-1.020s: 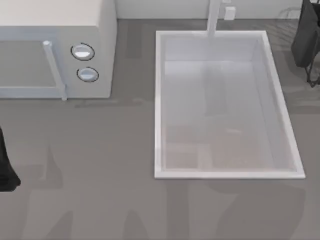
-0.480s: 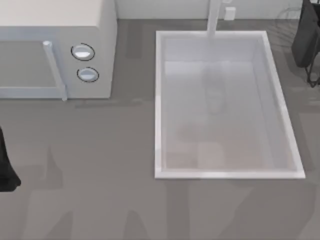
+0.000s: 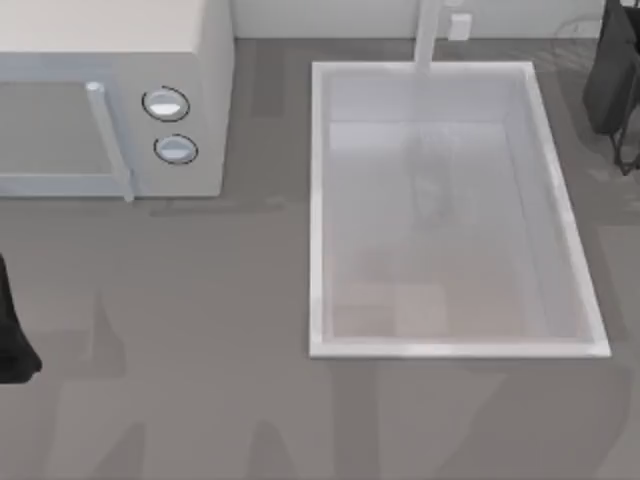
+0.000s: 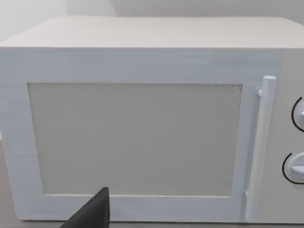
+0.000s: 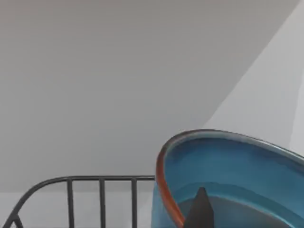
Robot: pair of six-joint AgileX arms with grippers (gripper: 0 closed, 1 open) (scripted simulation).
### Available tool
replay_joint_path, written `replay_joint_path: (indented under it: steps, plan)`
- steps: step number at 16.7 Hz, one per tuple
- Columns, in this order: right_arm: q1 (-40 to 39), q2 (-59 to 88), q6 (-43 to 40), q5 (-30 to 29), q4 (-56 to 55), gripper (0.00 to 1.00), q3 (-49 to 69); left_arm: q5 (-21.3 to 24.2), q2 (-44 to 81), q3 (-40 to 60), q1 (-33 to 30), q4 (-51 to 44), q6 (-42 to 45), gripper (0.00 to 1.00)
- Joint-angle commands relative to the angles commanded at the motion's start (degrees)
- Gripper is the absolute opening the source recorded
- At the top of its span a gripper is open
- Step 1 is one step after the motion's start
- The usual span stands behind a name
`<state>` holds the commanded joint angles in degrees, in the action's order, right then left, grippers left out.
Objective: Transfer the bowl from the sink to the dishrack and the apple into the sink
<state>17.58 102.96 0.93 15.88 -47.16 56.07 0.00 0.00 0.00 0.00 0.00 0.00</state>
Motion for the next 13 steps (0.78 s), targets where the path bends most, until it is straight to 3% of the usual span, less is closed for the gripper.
replay_joint_path:
  steps: [4, 13]
  plan:
    - [0.0, 0.0, 0.0, 0.0, 0.0, 0.98, 0.0, 0.0, 0.0, 0.0, 0.0, 0.0, 0.0, 1.00]
    - [0.1, 0.0, 0.0, 0.0, 0.0, 1.00, 0.0, 0.0, 0.0, 0.0, 0.0, 0.0, 0.0, 1.00]
